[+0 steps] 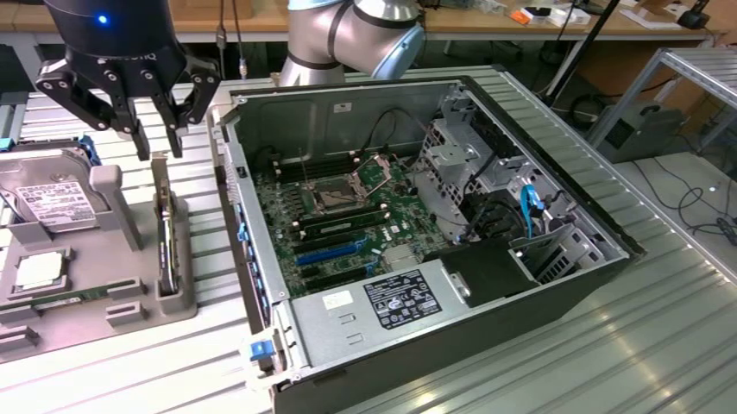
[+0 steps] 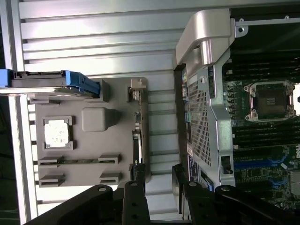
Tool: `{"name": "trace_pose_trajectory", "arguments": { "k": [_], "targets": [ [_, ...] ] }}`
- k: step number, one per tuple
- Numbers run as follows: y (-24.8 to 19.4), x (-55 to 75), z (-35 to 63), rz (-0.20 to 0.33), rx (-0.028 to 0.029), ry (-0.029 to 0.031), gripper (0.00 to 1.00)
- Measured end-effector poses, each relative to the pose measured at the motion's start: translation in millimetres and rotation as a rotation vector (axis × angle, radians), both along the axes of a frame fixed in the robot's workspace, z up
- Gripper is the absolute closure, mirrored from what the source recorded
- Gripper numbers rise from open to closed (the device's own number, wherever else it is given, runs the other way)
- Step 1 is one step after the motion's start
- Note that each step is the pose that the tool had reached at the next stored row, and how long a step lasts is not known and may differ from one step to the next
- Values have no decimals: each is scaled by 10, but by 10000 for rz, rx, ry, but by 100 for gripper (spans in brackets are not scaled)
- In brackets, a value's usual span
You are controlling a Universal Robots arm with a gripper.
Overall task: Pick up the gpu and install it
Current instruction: 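Pick up the gpu and move the gpu toward the slot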
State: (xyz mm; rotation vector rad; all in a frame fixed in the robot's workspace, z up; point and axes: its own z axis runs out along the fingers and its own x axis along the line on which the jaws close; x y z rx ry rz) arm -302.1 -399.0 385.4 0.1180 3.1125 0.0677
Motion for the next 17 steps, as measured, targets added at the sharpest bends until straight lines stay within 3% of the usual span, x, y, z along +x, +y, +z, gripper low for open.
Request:
{"name": "trace_pose_trajectory", "arguments": {
  "k": [17],
  "targets": [
    [0,0,-52,0,-1,0,64]
  ]
}}
